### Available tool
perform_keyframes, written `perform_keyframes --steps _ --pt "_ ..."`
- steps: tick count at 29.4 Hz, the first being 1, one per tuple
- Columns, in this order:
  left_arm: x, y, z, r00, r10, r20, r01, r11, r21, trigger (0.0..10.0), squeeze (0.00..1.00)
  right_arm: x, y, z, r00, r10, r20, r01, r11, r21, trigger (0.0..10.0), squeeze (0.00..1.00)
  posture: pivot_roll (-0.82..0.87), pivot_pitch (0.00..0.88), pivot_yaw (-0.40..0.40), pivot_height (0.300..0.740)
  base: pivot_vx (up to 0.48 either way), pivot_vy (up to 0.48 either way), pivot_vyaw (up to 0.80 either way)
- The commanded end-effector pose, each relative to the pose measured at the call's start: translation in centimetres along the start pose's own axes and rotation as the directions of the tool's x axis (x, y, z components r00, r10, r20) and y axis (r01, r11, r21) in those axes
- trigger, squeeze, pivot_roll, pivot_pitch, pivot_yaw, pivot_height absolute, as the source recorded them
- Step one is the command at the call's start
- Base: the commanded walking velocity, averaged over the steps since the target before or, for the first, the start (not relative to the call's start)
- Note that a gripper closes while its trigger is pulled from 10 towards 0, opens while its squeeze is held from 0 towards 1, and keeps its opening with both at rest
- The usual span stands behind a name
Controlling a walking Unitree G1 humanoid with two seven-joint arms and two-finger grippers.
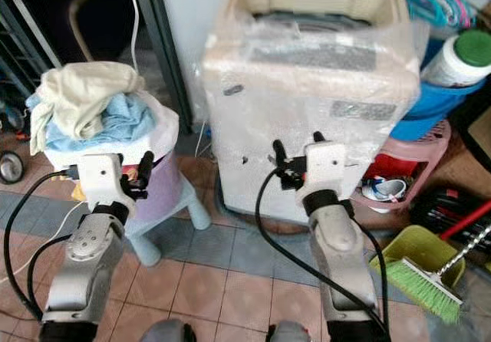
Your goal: Clothes washing
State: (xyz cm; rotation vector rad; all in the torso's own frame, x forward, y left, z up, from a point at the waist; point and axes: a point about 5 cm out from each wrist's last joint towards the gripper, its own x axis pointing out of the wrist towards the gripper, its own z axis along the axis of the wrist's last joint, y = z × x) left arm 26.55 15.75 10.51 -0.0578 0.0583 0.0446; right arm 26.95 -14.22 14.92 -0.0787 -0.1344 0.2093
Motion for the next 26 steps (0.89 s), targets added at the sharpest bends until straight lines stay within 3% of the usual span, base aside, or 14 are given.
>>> perform_keyframes --steps 1,7,13,16,26 --pt "0.0 -0.6 0.1 1.000 -0.010 0.003 0.010 1.000 0.000 10.0 0.00 -0.2 -0.5 0.1 1.000 -0.011 0.005 0.011 1.000 -0.010 10.0 0.00 -0.05 0.091 0.056 0.740 0.000 0.000 0.79" --pt "0.3 -0.4 0.3 0.999 -0.008 0.031 0.008 1.000 0.020 10.0 0.00 -0.3 -0.2 0.1 1.000 -0.003 0.013 0.003 1.000 0.000 10.0 0.00 -0.05 0.087 0.058 0.740 0.000 0.000 0.78" --pt "0.3 -0.3 0.2 1.000 -0.008 0.028 0.008 1.000 0.014 10.0 0.00 -0.2 0.2 0.3 0.999 0.031 0.023 -0.031 0.999 -0.024 10.0 0.00 -0.05 0.078 0.054 0.740 0.306 0.000 0.00" --pt "0.2 -0.4 0.1 1.000 -0.011 0.025 0.010 1.000 0.012 10.0 0.00 -0.2 0.5 0.4 0.997 0.070 0.034 -0.067 0.994 -0.084 10.0 0.00 -0.05 0.080 0.052 0.740 0.341 0.000 0.80" --pt "0.2 -0.4 0.1 0.999 -0.009 0.032 0.009 1.000 0.016 10.0 0.00 -0.1 0.6 0.0 0.997 0.075 0.026 -0.074 0.996 -0.049 10.0 0.00 -0.03 0.080 0.043 0.740 0.377 0.000 0.73"
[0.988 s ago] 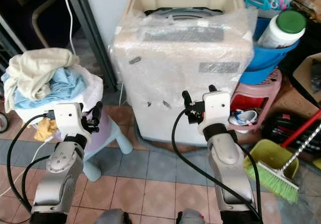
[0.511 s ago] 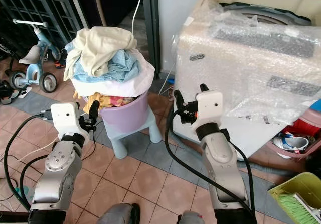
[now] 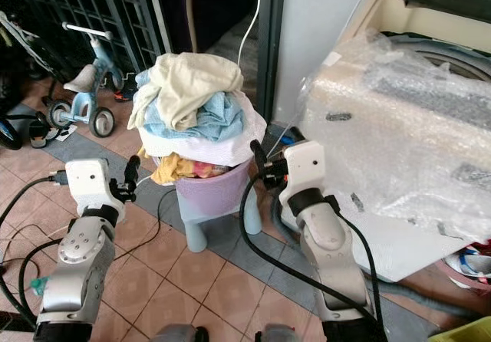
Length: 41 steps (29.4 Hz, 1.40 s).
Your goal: Clothes washing
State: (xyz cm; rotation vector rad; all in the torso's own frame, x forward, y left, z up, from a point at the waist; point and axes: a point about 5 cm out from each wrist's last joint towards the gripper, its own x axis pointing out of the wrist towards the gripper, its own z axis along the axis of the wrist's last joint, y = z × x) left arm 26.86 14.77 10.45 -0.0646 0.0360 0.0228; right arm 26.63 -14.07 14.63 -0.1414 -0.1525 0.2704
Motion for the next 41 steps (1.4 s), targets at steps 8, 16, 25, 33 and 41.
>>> perform_keyframes --steps 8,16,25,33,41 --pt "0.1 0.4 0.2 1.000 0.016 0.009 -0.016 1.000 0.014 10.0 0.00 0.8 0.5 0.6 0.999 0.043 0.030 -0.043 0.999 -0.025 10.0 0.00 -0.04 0.087 0.039 0.740 0.383 0.000 0.63" --pt "-0.3 0.5 -0.2 1.000 0.021 -0.004 -0.021 1.000 0.020 10.0 0.00 1.0 0.7 0.3 0.998 0.054 0.023 -0.054 0.998 -0.012 10.0 0.00 -0.03 0.087 0.037 0.740 0.342 0.000 0.60" --pt "-0.5 0.7 -0.6 0.999 0.023 -0.029 -0.022 0.999 0.034 10.0 0.00 2.1 1.1 -1.3 0.997 0.018 -0.076 -0.024 0.997 -0.070 10.0 0.00 -0.02 0.083 0.040 0.740 0.000 0.000 0.00" --pt "-0.7 0.5 -0.4 1.000 0.012 -0.029 -0.011 0.999 0.040 10.0 0.00 3.1 2.5 -6.3 0.923 0.058 -0.379 -0.088 0.994 -0.063 1.6 0.00 0.01 0.070 0.035 0.740 0.000 0.000 0.00" --pt "-0.9 0.7 -0.5 0.999 0.021 -0.031 -0.019 0.999 0.046 10.0 0.00 4.3 1.8 -6.4 0.924 0.005 -0.382 -0.040 0.996 -0.082 0.0 0.00 0.03 0.066 0.025 0.740 0.000 0.000 0.00"
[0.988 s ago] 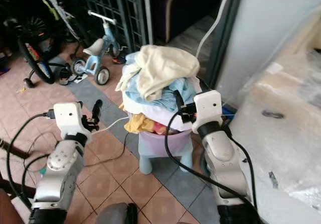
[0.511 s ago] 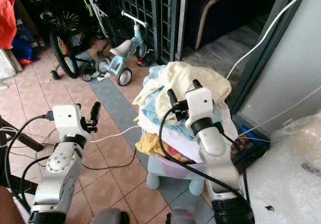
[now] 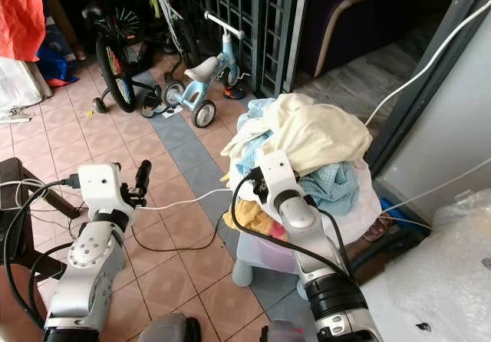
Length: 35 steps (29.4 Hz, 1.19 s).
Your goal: Clothes washing
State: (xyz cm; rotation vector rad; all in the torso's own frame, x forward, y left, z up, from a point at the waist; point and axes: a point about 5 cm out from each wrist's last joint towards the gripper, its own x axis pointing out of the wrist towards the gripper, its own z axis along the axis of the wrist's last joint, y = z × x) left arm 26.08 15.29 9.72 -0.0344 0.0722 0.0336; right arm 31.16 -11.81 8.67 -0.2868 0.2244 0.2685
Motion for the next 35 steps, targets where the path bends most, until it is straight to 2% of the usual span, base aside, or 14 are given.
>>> perform_keyframes --steps 1,7,10,11,14,15,22,25,26,27,29,31,33,35 --pt "-0.1 0.2 0.2 1.000 0.008 0.004 -0.008 1.000 0.015 10.0 0.00 0.2 -0.1 0.1 1.000 -0.013 -0.002 0.013 1.000 0.009 0.0 0.00 0.03 0.066 0.025 0.740 0.000 0.000 0.00" --pt "-0.2 -0.1 0.1 1.000 -0.002 0.000 0.002 1.000 0.016 10.0 0.00 0.2 0.2 -0.3 1.000 -0.019 -0.003 0.019 1.000 -0.005 0.0 0.00 0.02 0.066 0.031 0.740 0.000 0.000 0.00" --pt "0.0 -0.2 0.1 1.000 -0.014 -0.004 0.014 1.000 0.015 10.0 0.00 0.0 -0.1 -0.6 0.999 -0.045 -0.004 0.044 0.993 -0.108 0.0 0.00 0.01 0.066 0.033 0.740 0.000 0.000 0.00" --pt "0.0 -0.7 0.0 0.996 -0.081 -0.024 0.080 0.996 -0.025 10.0 0.00 -0.2 -0.5 -0.6 0.998 -0.063 -0.001 0.062 0.982 -0.178 1.8 0.00 0.01 0.067 0.032 0.740 0.000 0.000 0.00" --pt "-0.3 -1.8 -0.1 0.979 -0.200 -0.037 0.198 0.979 -0.048 10.0 0.00 -0.3 -0.6 -1.1 0.997 -0.070 -0.021 0.065 0.980 -0.188 1.2 0.00 0.01 0.070 0.030 0.740 0.000 0.000 0.00" --pt "-0.5 -2.4 -0.2 0.966 -0.254 -0.042 0.252 0.966 -0.049 10.0 0.00 -0.4 -0.7 -1.3 0.997 -0.074 -0.032 0.066 0.979 -0.191 0.3 0.00 0.01 0.071 0.030 0.740 0.000 0.000 0.00" --pt "-0.7 -3.3 -0.4 0.950 -0.308 -0.057 0.308 0.951 -0.018 10.0 0.00 -0.3 -0.4 -1.4 0.998 -0.058 -0.036 0.051 0.986 -0.158 0.0 0.00 0.00 0.082 0.030 0.740 0.000 0.000 0.00" --pt "-0.7 -3.2 -0.4 0.949 -0.309 -0.058 0.308 0.951 -0.022 10.0 0.00 -0.3 -0.1 -1.4 0.998 -0.045 -0.047 0.040 0.993 -0.113 0.0 0.00 0.00 0.079 0.029 0.740 0.000 0.000 0.00" --pt "-0.7 -3.2 -0.4 0.949 -0.311 -0.059 0.310 0.951 -0.020 10.0 0.00 -0.3 0.2 -1.4 0.998 -0.030 -0.050 0.026 0.997 -0.076 0.0 0.00 0.01 0.079 0.028 0.740 0.000 0.000 0.00" --pt "-0.7 -3.2 -0.4 0.948 -0.312 -0.061 0.312 0.950 -0.019 10.0 0.00 -0.3 0.6 -1.0 1.000 -0.006 -0.029 0.006 1.000 0.022 0.0 0.00 0.01 0.079 0.029 0.740 0.000 0.000 0.00" --pt "-0.7 -3.3 -0.4 0.947 -0.314 -0.062 0.314 0.949 -0.018 10.0 0.00 -0.3 0.7 -0.6 1.000 0.003 -0.009 -0.002 0.996 0.090 0.0 0.00 0.01 0.078 0.028 0.740 0.000 0.000 0.00" --pt "-0.8 -3.4 -0.5 0.945 -0.321 -0.066 0.321 0.947 -0.007 10.0 0.00 -0.4 -0.4 1.6 0.992 -0.068 0.103 0.040 0.966 0.255 0.0 0.00 0.00 0.078 0.027 0.740 0.000 0.000 0.00" --pt "-0.7 -3.3 -0.5 0.953 -0.294 -0.074 0.294 0.956 -0.012 10.0 0.00 -0.9 -2.0 4.2 0.961 -0.136 0.242 0.062 0.955 0.289 0.0 0.00 0.00 0.078 0.026 0.740 0.000 0.000 0.00" --pt "-0.5 -3.2 -0.6 0.961 -0.260 -0.094 0.259 0.966 -0.022 10.0 0.00 -1.3 -2.7 5.4 0.941 -0.164 0.297 0.068 0.948 0.310 0.0 0.00 0.00 0.078 0.026 0.740 0.000 0.000 0.00"
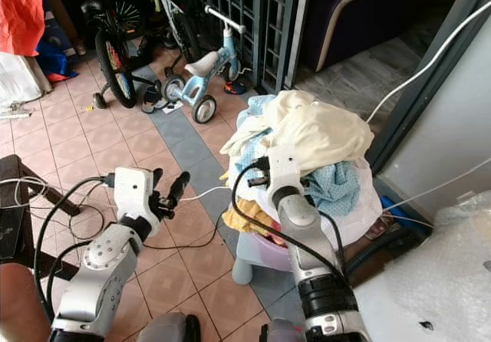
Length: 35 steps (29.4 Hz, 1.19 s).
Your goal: Clothes washing
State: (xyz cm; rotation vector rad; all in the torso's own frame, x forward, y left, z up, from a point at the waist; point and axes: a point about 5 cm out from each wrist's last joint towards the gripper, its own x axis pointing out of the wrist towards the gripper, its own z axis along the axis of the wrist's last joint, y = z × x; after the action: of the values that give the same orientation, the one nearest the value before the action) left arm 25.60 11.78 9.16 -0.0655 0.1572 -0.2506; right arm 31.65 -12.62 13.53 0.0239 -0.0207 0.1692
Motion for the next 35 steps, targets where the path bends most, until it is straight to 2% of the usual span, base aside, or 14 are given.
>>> perform_keyframes --steps 1,4,7,8,12,14,20,24,35 --pt "0.0 0.2 0.1 1.000 0.028 -0.011 -0.028 1.000 0.005 10.0 0.00 0.0 -0.5 1.8 0.996 -0.018 0.086 0.016 1.000 0.016 0.0 0.00 -0.01 0.078 0.026 0.740 0.000 0.000 0.00" --pt "0.0 0.2 0.3 0.999 0.034 0.002 -0.034 0.999 -0.008 10.0 0.00 -0.4 -1.3 4.3 0.981 -0.023 0.194 0.026 1.000 -0.012 0.0 0.00 -0.02 0.073 0.026 0.740 0.000 0.000 0.00" --pt "0.0 0.2 0.6 0.998 0.052 0.019 -0.052 0.999 0.013 10.0 0.00 -0.9 -1.8 5.4 0.970 -0.038 0.241 0.041 0.999 -0.010 0.0 0.00 -0.02 0.069 0.026 0.740 0.000 0.000 0.00" --pt "0.2 0.3 1.0 0.997 0.056 0.049 -0.058 0.997 0.053 10.0 0.00 -1.5 -2.7 6.3 0.959 -0.101 0.265 0.096 0.995 0.032 10.0 0.00 -0.02 0.066 0.024 0.740 0.000 0.000 -0.80" --pt "0.5 0.2 1.2 0.997 0.059 0.047 -0.060 0.998 0.024 10.0 0.00 -2.3 -3.5 6.3 0.959 -0.129 0.253 0.139 0.990 -0.019 10.0 0.00 -0.03 0.065 0.026 0.740 0.000 0.000 -0.80" --pt "0.7 0.1 1.2 0.997 0.065 0.046 -0.066 0.998 0.015 10.0 0.00 -2.6 -3.8 5.9 0.960 -0.139 0.244 0.147 0.989 -0.013 10.0 0.00 -0.03 0.063 0.030 0.740 0.000 0.000 -0.80" --pt "0.9 -0.1 1.2 0.997 0.060 0.042 -0.061 0.998 0.034 10.0 0.00 -2.5 -3.5 5.6 0.963 -0.125 0.237 0.131 0.991 -0.008 10.0 0.00 -0.03 0.059 0.034 0.740 0.000 0.000 -0.80" --pt "0.8 0.0 1.2 0.997 0.065 0.046 -0.066 0.997 0.032 10.0 0.00 -2.5 -2.8 5.6 0.969 -0.096 0.230 0.105 0.994 -0.028 10.0 0.00 -0.03 0.055 0.032 0.740 0.000 0.000 0.00" --pt "0.8 0.1 1.0 0.996 0.074 0.040 -0.075 0.997 0.018 10.0 0.00 -2.0 -2.3 5.6 0.972 -0.085 0.221 0.091 0.996 -0.020 10.0 0.00 -0.03 0.064 0.022 0.740 -0.314 0.000 0.00"
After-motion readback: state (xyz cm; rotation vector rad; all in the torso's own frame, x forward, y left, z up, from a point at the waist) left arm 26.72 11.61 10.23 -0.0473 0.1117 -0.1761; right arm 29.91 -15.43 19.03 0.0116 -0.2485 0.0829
